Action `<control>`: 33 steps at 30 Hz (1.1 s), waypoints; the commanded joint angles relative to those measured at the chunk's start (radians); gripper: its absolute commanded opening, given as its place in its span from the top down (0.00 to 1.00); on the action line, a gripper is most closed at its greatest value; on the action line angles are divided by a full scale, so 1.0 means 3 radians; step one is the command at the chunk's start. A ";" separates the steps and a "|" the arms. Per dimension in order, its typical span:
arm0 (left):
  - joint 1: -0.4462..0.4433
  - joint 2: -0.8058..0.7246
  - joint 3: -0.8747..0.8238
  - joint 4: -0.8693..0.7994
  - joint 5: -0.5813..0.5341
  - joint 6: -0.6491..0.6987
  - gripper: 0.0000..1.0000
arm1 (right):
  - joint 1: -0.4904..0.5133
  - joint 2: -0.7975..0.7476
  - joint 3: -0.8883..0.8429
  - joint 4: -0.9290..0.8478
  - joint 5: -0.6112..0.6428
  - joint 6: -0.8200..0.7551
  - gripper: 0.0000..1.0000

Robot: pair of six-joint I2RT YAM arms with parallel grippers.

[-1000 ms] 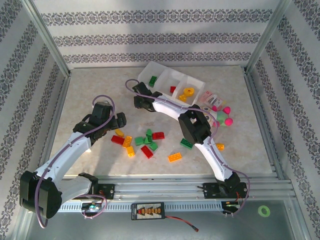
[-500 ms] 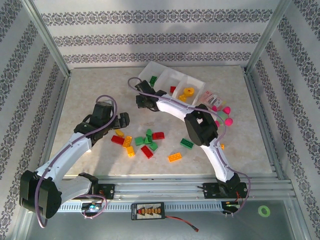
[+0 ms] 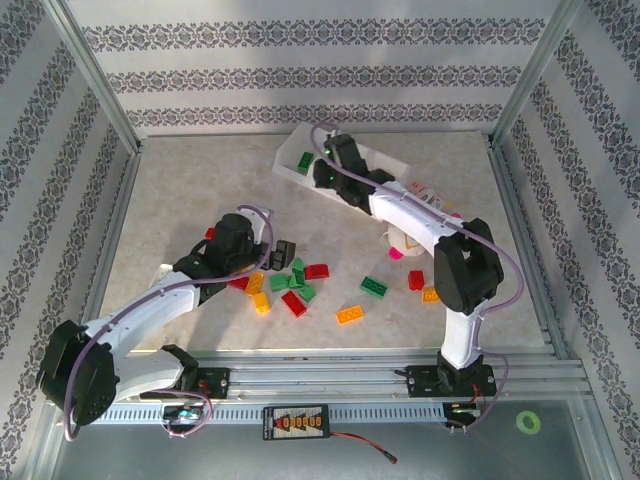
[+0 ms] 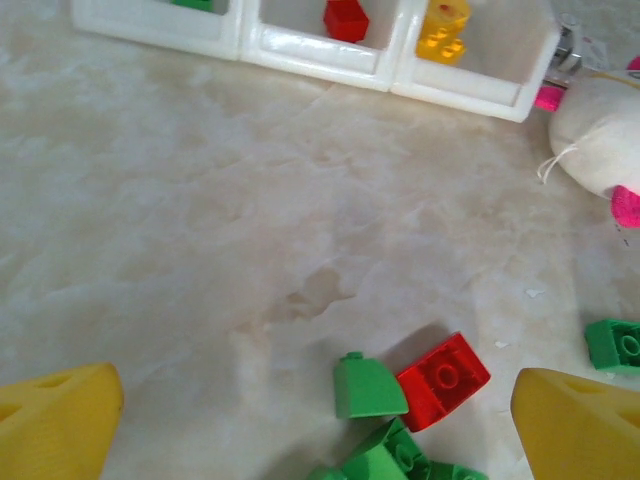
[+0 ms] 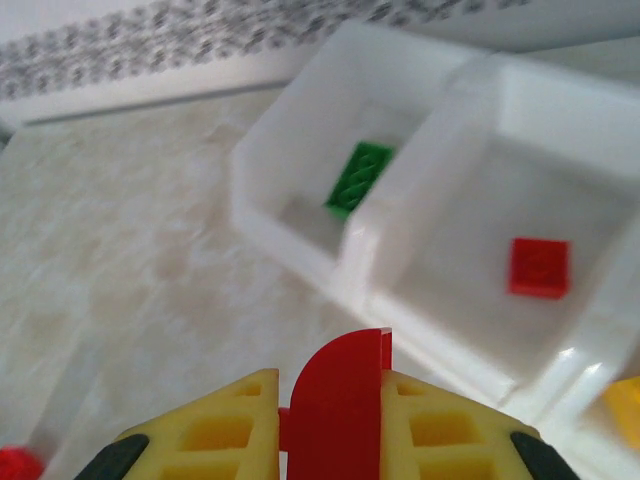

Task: Sort the legos into containers by color
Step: Place the lego in the container.

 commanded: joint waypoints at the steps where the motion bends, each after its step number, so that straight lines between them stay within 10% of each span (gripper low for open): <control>1: -0.0086 0.0105 0.0038 0.0334 0.0122 0.0137 0.01 | -0.0233 0.0089 -0.0038 0.0030 -0.0099 -0.0108 0.81; 16: -0.0142 0.0060 -0.0015 0.0430 0.0102 0.0195 0.01 | -0.0477 0.1231 0.1150 -0.0322 -0.0238 -0.0376 0.80; 19: -0.0143 0.0022 -0.0023 0.0420 0.0105 0.0231 0.01 | -0.0476 0.1276 0.1239 -0.0389 -0.0243 -0.0404 0.65; 33: -0.0163 -0.0044 -0.0126 0.0540 0.0846 0.0956 0.01 | -0.0424 -0.0371 -0.0605 0.0016 -0.0408 -0.0605 0.19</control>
